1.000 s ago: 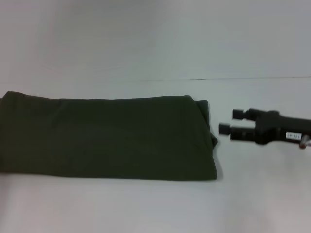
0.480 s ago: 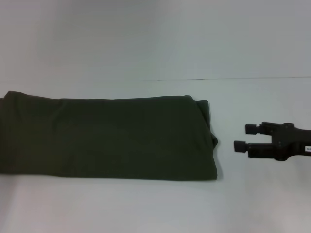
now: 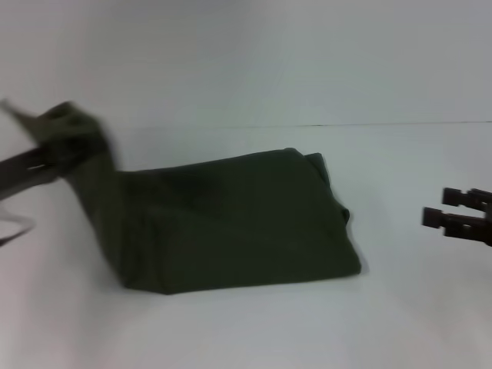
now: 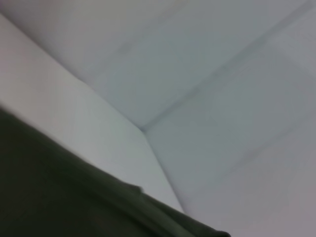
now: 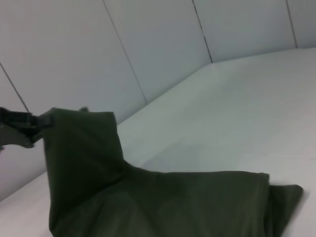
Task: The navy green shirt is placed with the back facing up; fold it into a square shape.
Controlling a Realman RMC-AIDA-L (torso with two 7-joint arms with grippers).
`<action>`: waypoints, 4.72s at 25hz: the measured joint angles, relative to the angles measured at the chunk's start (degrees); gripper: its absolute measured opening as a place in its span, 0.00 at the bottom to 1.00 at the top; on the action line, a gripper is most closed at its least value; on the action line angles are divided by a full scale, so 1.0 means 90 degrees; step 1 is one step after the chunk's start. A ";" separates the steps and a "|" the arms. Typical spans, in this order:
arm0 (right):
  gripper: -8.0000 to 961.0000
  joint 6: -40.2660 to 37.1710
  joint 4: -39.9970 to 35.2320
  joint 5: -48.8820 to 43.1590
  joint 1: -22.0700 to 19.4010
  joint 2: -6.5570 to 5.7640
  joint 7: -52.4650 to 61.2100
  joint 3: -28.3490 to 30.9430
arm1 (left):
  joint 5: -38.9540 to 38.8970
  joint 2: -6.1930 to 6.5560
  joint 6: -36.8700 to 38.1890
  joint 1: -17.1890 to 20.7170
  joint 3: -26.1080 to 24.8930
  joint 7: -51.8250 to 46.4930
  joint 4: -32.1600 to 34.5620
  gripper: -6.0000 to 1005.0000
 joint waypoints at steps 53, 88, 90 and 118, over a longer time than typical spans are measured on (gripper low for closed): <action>0.94 0.1813 0.0490 -0.0909 0.1487 -0.0391 0.3957 -0.0578 | -0.3160 -0.0082 -0.0757 0.0189 0.2400 0.4699 -0.2608 0.93; 0.93 0.2250 0.0586 -0.0940 0.1482 -0.0309 0.3882 -0.0936 | -0.1370 0.0107 -0.4876 -0.1288 0.2714 0.1333 -0.3136 0.93; 0.93 0.2250 0.0584 -0.0940 0.1480 -0.0310 0.3873 -0.0936 | -0.1347 0.0086 -0.4970 -0.1328 0.2809 0.1329 -0.3145 0.93; 0.93 0.2333 0.0579 -0.0936 0.1498 -0.0307 0.3817 -0.0923 | -0.1322 0.0023 -0.5064 -0.1371 0.3367 0.1273 -0.3124 0.86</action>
